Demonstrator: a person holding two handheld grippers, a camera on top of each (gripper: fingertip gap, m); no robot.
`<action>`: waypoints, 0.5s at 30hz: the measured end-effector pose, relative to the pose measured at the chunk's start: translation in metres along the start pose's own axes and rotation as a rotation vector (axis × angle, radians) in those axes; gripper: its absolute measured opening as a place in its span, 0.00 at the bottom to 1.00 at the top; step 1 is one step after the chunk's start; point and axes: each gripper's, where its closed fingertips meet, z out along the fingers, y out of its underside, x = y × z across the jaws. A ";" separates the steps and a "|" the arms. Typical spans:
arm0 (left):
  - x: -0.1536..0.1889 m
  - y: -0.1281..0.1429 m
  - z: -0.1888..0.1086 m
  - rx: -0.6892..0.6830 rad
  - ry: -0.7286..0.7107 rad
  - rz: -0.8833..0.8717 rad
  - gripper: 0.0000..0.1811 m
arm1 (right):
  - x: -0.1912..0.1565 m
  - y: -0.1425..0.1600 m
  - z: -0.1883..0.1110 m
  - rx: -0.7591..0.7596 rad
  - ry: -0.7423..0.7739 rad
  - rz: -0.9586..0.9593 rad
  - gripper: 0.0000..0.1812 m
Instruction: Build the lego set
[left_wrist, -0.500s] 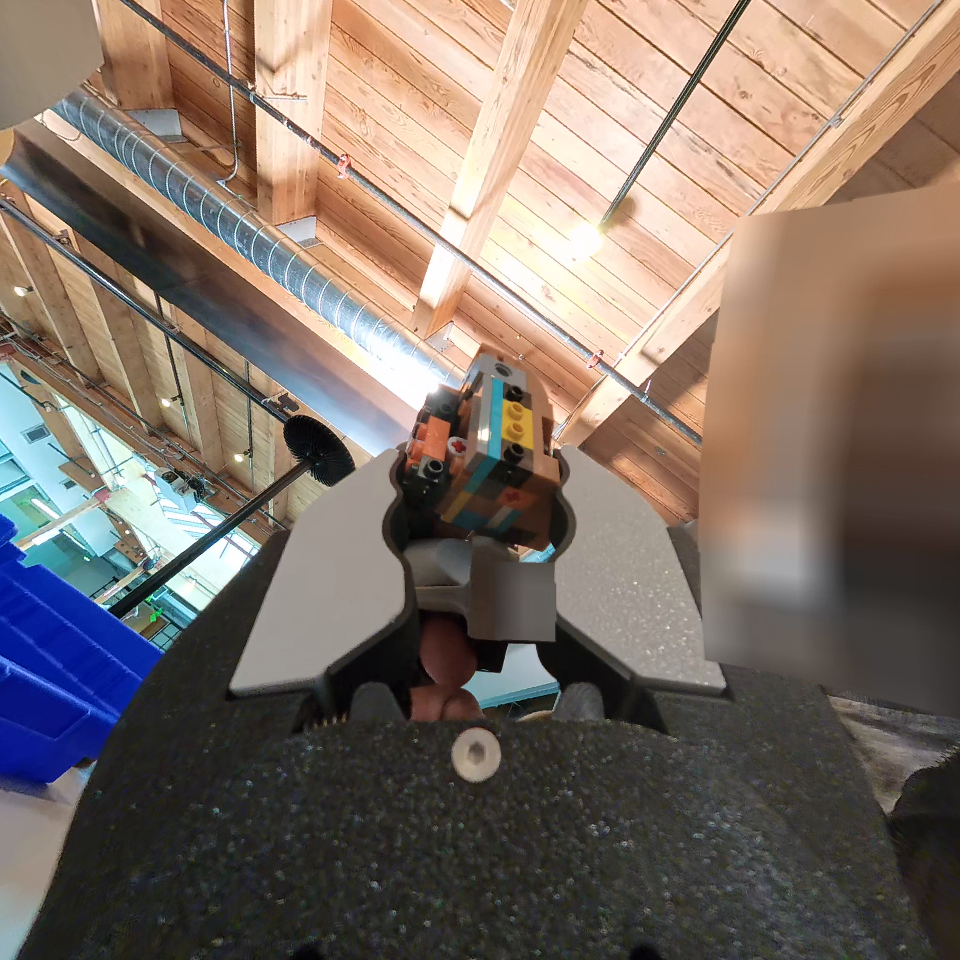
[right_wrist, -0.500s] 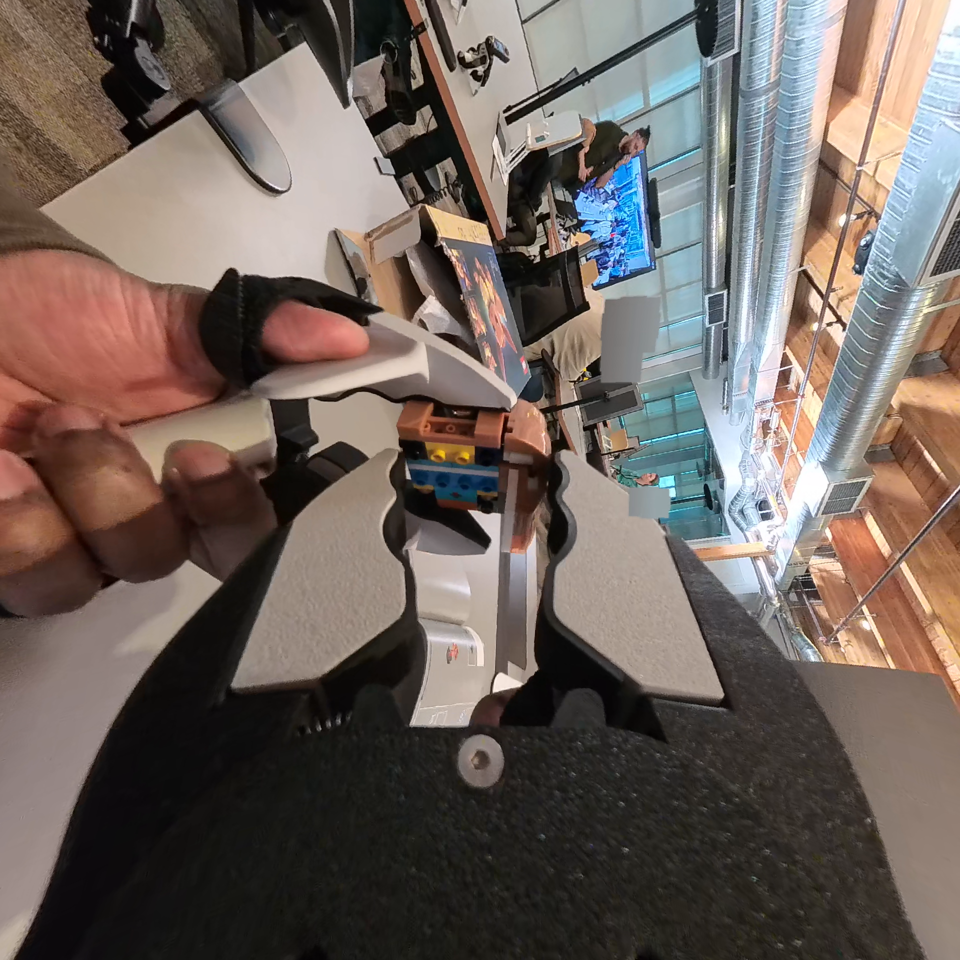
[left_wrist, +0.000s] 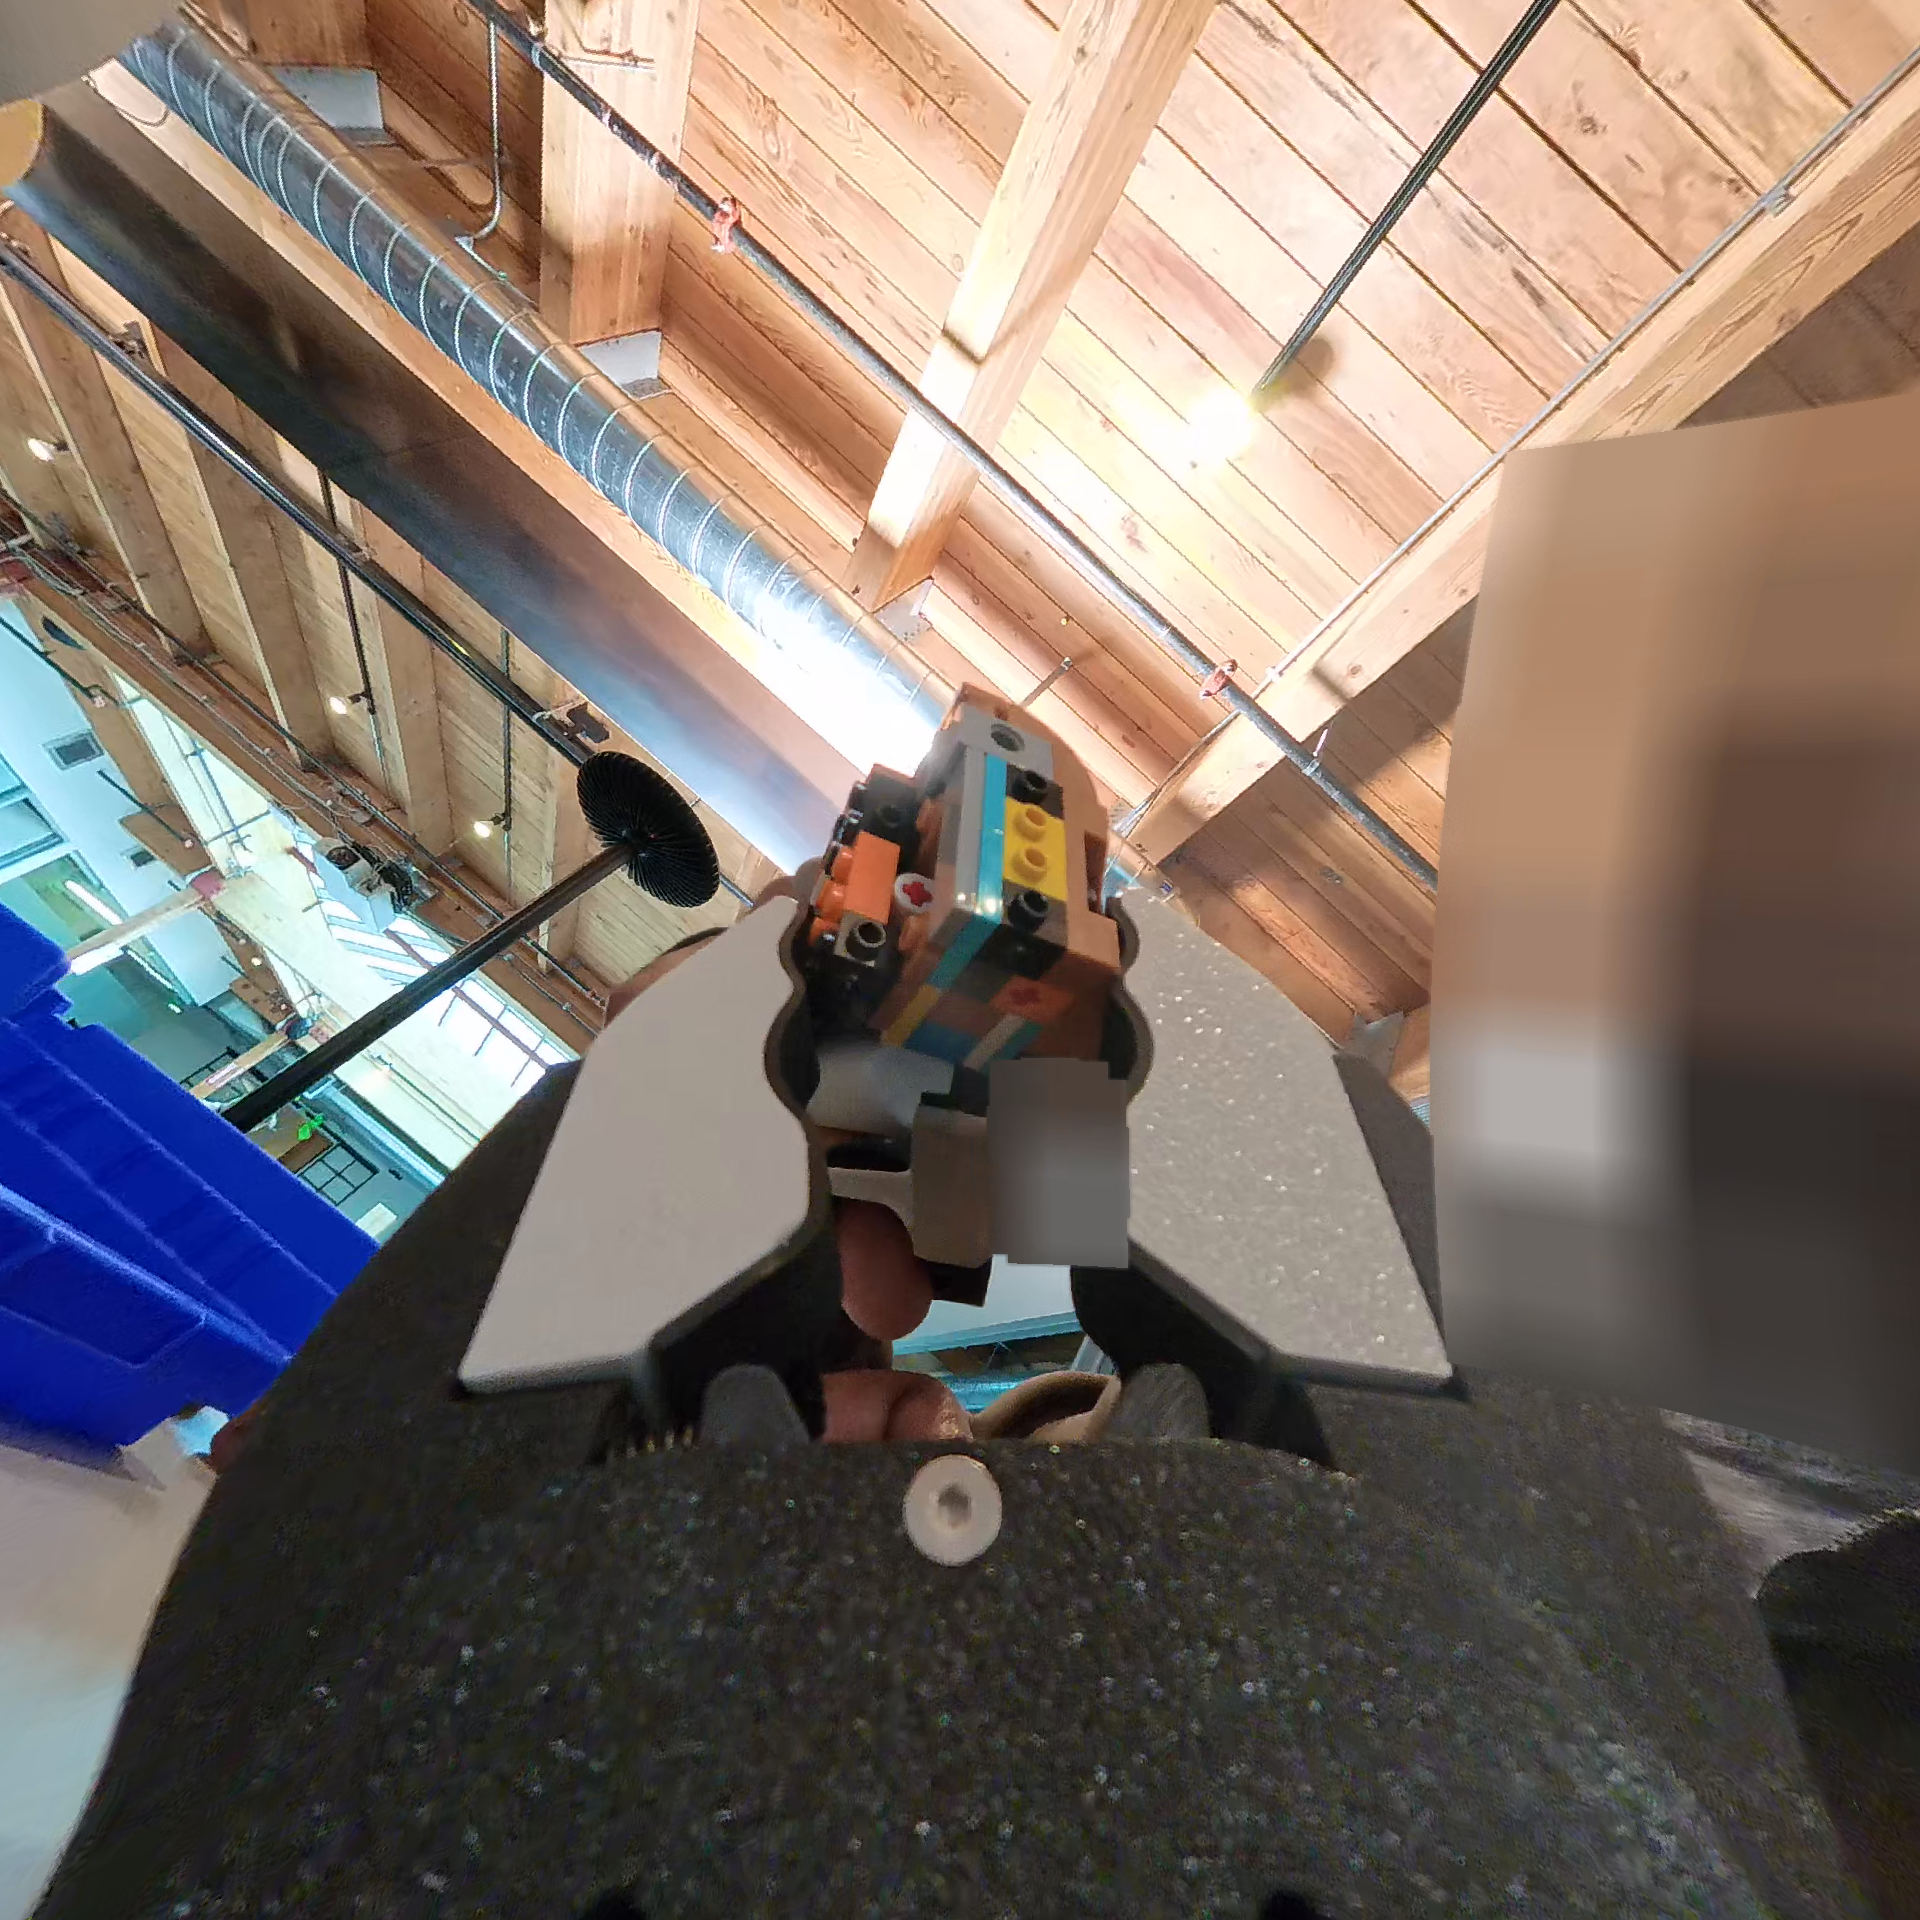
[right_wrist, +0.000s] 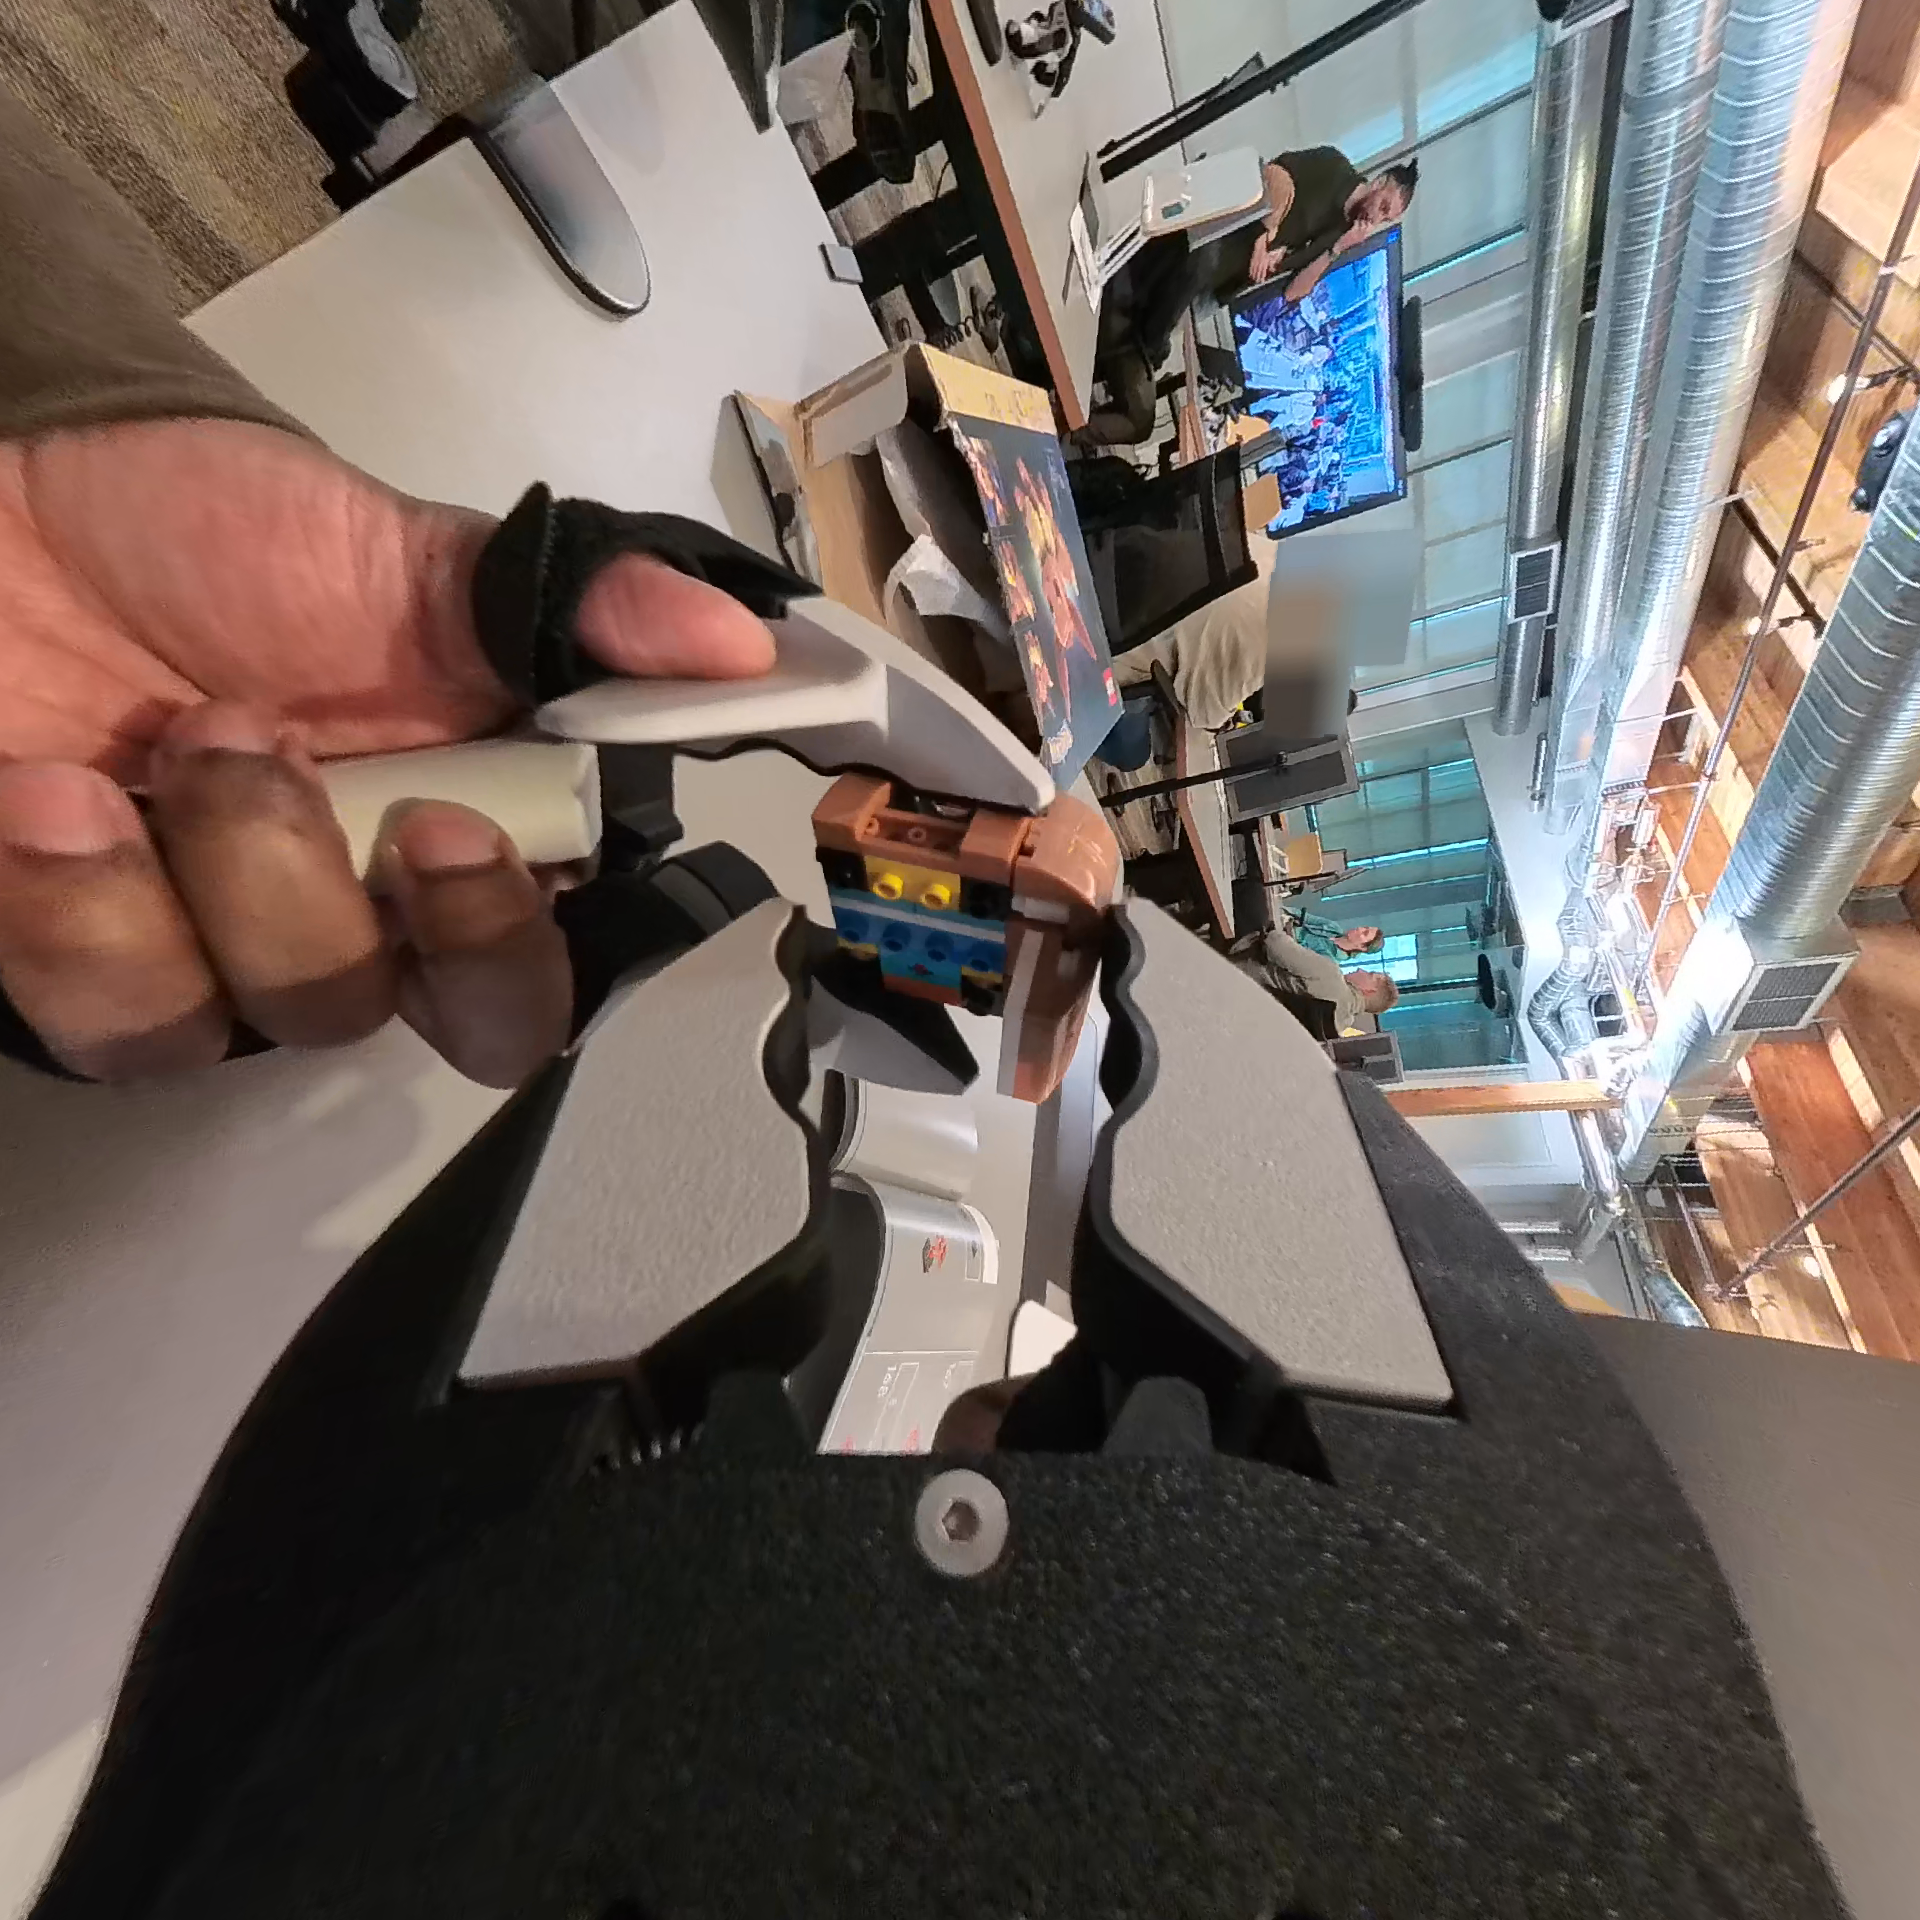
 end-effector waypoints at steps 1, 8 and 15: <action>0.000 0.000 0.000 0.001 -0.003 -0.001 0.29 | 0.000 0.001 0.001 -0.005 0.005 0.000 0.30; -0.005 0.000 0.000 -0.023 -0.047 0.032 0.29 | 0.001 0.006 0.001 -0.023 0.061 -0.020 0.28; -0.006 0.003 0.001 -0.199 -0.143 0.328 0.29 | 0.002 0.002 -0.015 0.119 0.026 0.322 0.29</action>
